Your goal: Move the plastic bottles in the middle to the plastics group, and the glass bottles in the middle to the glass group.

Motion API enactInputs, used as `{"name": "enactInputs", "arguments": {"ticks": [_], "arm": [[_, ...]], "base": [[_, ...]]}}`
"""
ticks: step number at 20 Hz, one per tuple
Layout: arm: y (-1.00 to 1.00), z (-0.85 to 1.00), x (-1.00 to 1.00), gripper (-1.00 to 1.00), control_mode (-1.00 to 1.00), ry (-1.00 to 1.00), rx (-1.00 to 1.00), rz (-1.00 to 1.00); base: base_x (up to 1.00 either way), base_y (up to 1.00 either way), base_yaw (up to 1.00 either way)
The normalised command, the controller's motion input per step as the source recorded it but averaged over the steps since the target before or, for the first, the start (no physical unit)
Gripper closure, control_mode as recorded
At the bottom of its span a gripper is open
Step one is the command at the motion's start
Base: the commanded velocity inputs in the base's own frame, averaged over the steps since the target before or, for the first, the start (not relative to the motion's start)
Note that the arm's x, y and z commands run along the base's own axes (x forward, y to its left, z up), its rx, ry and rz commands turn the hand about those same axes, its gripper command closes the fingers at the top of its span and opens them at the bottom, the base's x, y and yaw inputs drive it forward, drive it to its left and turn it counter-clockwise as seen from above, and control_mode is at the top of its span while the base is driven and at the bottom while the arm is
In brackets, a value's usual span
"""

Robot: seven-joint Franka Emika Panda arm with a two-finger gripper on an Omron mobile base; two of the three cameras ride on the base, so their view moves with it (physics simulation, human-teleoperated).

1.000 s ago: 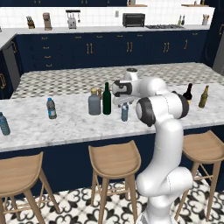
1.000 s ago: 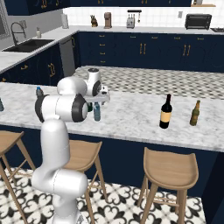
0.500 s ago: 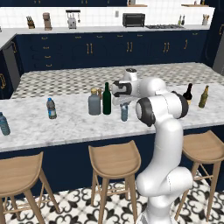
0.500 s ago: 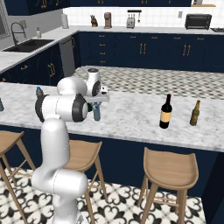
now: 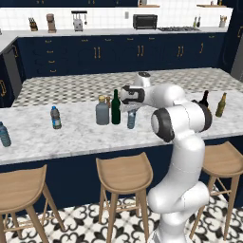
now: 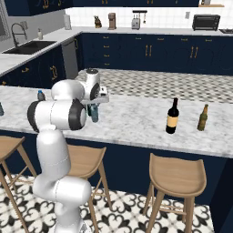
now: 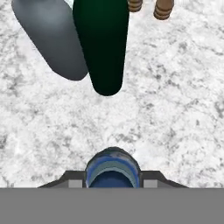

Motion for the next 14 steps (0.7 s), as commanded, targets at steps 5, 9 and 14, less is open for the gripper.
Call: {"name": "enactInputs", "arguments": {"ticks": [5,9,14], "arm": [[0.79,0.18,-0.77,1.0,-1.0,-0.06,0.03,0.18],[0.98,0.15,-0.65,1.0,-1.0,-0.01,0.0,0.2],[1.0,0.14,-0.57,1.0,-1.0,0.0,0.0,0.19]], "base": [[0.0,0.0,0.0],[0.0,0.0,0.0],[0.0,0.0,0.0]]}}
